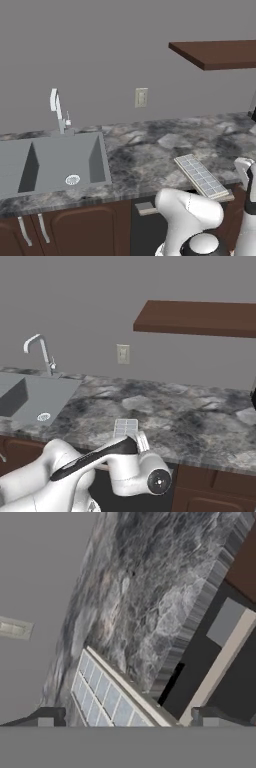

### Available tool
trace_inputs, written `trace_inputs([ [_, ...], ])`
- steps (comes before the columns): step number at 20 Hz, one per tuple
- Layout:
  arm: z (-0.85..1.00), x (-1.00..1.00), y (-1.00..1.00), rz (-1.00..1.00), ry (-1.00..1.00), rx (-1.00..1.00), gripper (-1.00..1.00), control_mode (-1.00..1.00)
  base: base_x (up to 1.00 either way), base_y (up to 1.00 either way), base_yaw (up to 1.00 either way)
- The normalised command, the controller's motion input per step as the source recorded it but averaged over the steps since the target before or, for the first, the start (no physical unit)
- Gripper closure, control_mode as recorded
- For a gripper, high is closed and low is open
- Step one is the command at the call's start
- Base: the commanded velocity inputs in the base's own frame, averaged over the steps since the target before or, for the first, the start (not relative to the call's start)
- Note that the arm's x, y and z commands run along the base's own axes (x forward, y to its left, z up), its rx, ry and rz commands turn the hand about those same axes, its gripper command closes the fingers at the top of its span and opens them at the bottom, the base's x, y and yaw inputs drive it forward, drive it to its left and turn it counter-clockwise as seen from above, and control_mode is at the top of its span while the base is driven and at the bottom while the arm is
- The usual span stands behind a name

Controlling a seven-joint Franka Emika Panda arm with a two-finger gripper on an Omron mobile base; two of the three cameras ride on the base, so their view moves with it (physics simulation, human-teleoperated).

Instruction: The ice cube tray has been filled with water. Take the tray and place it in the freezer to make ice. Close the freezer door after placing the tray.

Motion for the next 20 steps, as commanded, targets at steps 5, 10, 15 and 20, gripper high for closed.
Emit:
trace_inputs([
  [5, -0.11, -0.06, -0.24, 0.0, 0.02, 0.12, -1.0, -1.0, 0.0, 0.0, 0.0],
  [10, -0.25, 0.0, -0.22, 0.0, 0.06, 0.15, -1.0, -1.0, 0.0, 0.0, 0.0],
  [15, -0.33, 0.0, -0.14, 0.0, 0.08, 0.14, -1.0, -1.0, 0.0, 0.0, 0.0],
  [20, -0.3, 0.01, -0.05, 0.05, 0.07, 0.15, -1.0, -1.0, 0.0, 0.0, 0.0],
])
